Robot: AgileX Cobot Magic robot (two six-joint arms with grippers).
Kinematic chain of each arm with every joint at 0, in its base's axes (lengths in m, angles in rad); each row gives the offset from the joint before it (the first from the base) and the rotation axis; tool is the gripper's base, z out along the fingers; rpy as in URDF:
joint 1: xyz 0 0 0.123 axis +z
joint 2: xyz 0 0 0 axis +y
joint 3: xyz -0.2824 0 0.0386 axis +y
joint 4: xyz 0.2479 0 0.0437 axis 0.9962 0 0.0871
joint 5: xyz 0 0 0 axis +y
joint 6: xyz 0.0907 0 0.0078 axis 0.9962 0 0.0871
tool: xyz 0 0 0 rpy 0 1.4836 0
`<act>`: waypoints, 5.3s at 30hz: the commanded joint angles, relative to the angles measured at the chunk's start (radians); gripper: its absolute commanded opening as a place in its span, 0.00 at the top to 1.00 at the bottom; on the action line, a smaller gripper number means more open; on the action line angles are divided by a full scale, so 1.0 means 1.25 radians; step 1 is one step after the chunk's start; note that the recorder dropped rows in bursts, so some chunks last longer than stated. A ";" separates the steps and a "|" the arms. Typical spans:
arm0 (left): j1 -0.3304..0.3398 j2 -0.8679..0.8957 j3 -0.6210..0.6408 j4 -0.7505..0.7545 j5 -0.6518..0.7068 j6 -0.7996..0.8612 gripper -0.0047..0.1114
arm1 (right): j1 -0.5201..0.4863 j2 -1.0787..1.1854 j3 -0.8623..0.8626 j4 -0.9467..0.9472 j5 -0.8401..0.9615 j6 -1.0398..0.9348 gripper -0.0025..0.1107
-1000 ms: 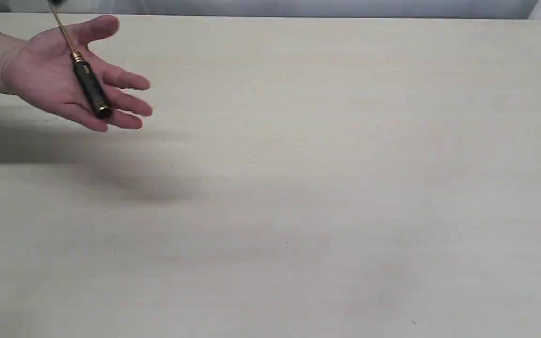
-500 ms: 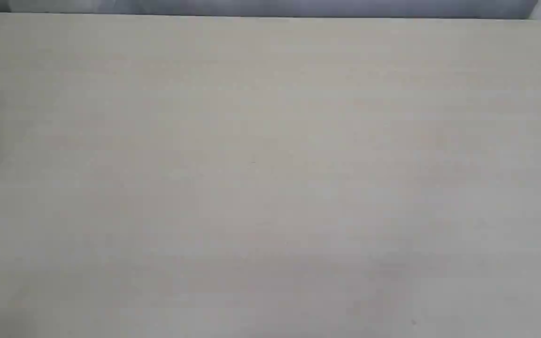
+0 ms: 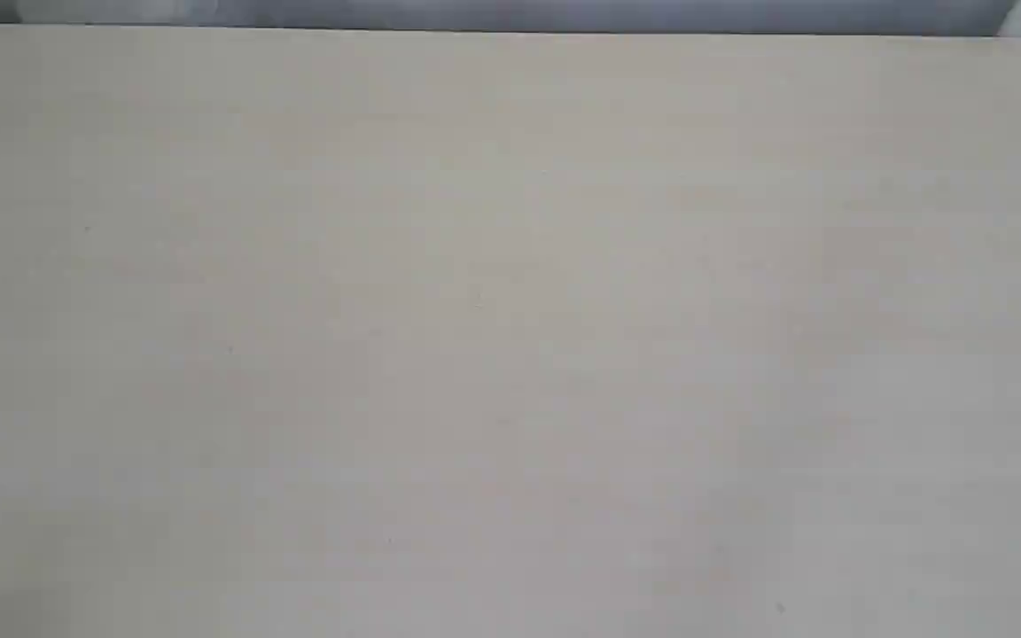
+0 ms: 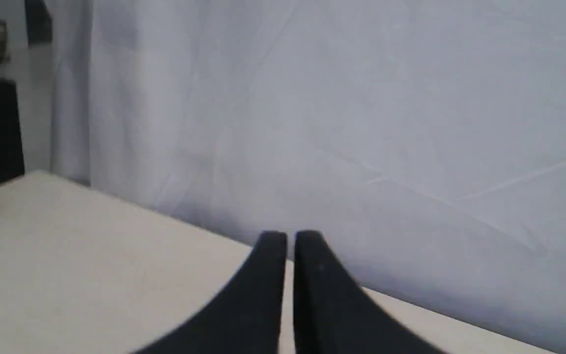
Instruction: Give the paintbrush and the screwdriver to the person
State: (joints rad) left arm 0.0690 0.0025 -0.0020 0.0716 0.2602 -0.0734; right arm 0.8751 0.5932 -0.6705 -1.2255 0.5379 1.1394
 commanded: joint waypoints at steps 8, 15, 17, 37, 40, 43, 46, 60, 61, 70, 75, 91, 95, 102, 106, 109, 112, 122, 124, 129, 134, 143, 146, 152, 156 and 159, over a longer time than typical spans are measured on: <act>-0.004 -0.002 0.002 -0.003 -0.007 -0.002 0.96 | -0.279 -0.208 0.195 0.047 -0.152 -0.026 0.94; -0.004 -0.002 0.002 -0.003 -0.007 -0.002 0.96 | -0.655 -0.270 0.404 0.047 -0.564 -0.037 0.94; -0.004 -0.002 0.002 -0.003 -0.007 -0.002 0.96 | -0.733 -0.296 0.455 0.047 -0.659 -0.037 0.94; -0.004 -0.002 0.002 -0.001 -0.008 -0.002 0.96 | -0.838 -0.384 0.536 0.047 -0.599 -0.015 0.94; -0.004 -0.002 0.002 -0.001 -0.008 -0.002 0.96 | -0.838 -0.384 0.536 0.081 -0.599 -0.042 0.94; -0.004 -0.002 0.002 -0.001 -0.008 -0.002 0.96 | -0.838 -0.384 0.536 0.247 -0.597 -0.198 0.94; -0.004 -0.002 0.002 -0.001 -0.008 -0.002 0.96 | -0.838 -0.384 0.536 0.481 -0.594 -0.413 0.94; -0.004 -0.002 0.002 -0.003 -0.008 -0.002 0.96 | -0.838 -0.384 0.536 0.720 -0.557 -0.703 0.94; -0.004 -0.002 0.002 -0.003 -0.008 -0.002 0.96 | -0.838 -0.384 0.536 0.730 -0.552 -0.717 0.94; -0.004 -0.002 0.002 -0.003 -0.008 -0.002 0.96 | -0.838 -0.384 0.536 0.827 -0.519 -0.818 0.94; -0.004 -0.002 0.002 -0.003 -0.008 -0.002 0.96 | -0.838 -0.384 0.536 0.852 -0.516 -0.853 0.94; -0.004 -0.002 0.002 -0.003 -0.010 -0.002 0.96 | -0.838 -0.384 0.536 0.903 -0.506 -0.900 0.94; -0.004 -0.002 0.002 -0.003 -0.010 -0.002 0.96 | -0.838 -0.384 0.536 0.909 -0.500 -0.892 0.94; -0.004 -0.002 0.002 -0.003 -0.010 -0.002 0.96 | -0.780 -0.382 0.536 0.909 -0.446 -0.875 0.94; -0.004 -0.002 0.002 -0.003 -0.010 -0.002 0.96 | -0.700 -0.374 0.536 0.907 -0.453 -0.882 0.94; -0.004 -0.002 0.002 -0.003 -0.010 -0.002 0.96 | -0.680 -0.374 0.536 0.907 -0.453 -0.882 0.94; -0.004 -0.002 0.002 -0.003 -0.010 -0.002 0.96 | -0.680 -0.374 0.536 0.907 -0.448 -0.879 0.94; -0.004 -0.002 0.002 -0.003 -0.008 -0.002 0.96 | -0.680 -0.374 0.536 0.907 -0.448 -0.879 0.94; -0.004 -0.002 0.002 -0.003 -0.008 -0.002 0.96 | -0.680 -0.374 0.536 0.907 -0.448 -0.879 0.94; -0.004 -0.002 0.002 -0.003 -0.008 -0.002 0.96 | -0.680 -0.374 0.536 0.907 -0.448 -0.879 0.94; -0.004 -0.002 0.002 -0.003 -0.008 -0.002 0.96 | -0.680 -0.374 0.536 0.907 -0.448 -0.879 0.94; -0.004 -0.002 0.002 -0.003 -0.010 -0.002 0.96 | -0.680 -0.374 0.536 0.907 -0.448 -0.879 0.94; -0.004 -0.002 0.002 -0.001 -0.009 -0.002 0.96 | -0.680 -0.374 0.536 0.907 -0.448 -0.879 0.94; -0.004 -0.002 0.002 -0.001 -0.009 -0.002 0.96 | -0.680 -0.374 0.536 0.907 -0.448 -0.879 0.94; -0.004 -0.002 0.002 -0.001 -0.009 -0.002 0.96 | -0.680 -0.374 0.536 0.907 -0.448 -0.879 0.94; -0.004 -0.002 0.002 -0.001 -0.009 -0.002 0.96 | -0.680 -0.374 0.536 0.907 -0.448 -0.879 0.94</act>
State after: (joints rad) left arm 0.0690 0.0025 -0.0020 0.0716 0.2602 -0.0734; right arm 0.0235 0.1224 -0.0022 -0.0954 -0.0213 0.0408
